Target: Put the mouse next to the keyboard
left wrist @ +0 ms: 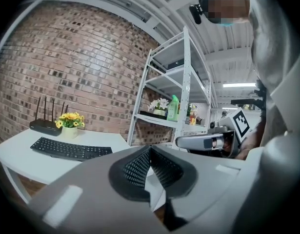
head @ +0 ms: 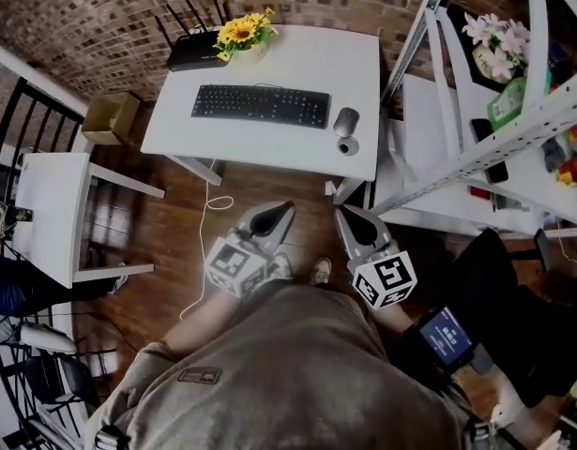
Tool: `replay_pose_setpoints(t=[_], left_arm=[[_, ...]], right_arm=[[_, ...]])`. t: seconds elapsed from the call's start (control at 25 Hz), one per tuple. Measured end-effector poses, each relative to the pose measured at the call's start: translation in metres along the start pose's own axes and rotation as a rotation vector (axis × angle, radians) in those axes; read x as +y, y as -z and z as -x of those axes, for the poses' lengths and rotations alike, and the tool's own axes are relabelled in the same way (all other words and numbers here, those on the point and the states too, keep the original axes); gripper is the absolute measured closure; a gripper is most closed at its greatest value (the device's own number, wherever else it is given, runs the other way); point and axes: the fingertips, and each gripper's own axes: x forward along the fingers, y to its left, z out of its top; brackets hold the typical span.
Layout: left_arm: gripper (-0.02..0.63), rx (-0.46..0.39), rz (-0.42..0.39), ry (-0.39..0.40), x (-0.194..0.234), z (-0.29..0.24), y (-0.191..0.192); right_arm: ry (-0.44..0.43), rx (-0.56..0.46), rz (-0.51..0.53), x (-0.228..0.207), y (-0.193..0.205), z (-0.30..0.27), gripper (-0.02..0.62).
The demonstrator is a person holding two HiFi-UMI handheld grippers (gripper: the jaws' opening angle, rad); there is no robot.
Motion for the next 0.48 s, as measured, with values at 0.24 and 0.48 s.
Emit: replay_pose_setpoints(t=[0.24, 0.48], left_arm=[[0.604, -0.014, -0.004, 0.02, 0.004, 0.003, -0.001], [0.604, -0.029, -0.007, 0.029, 0.012, 0.005, 0.0]], right_arm=[[0.023, -0.001, 0.009, 0.006, 0.002, -0.007, 0.584], [0.019, 0.005, 0.023, 0.012, 0.0, -0.017, 0.584]])
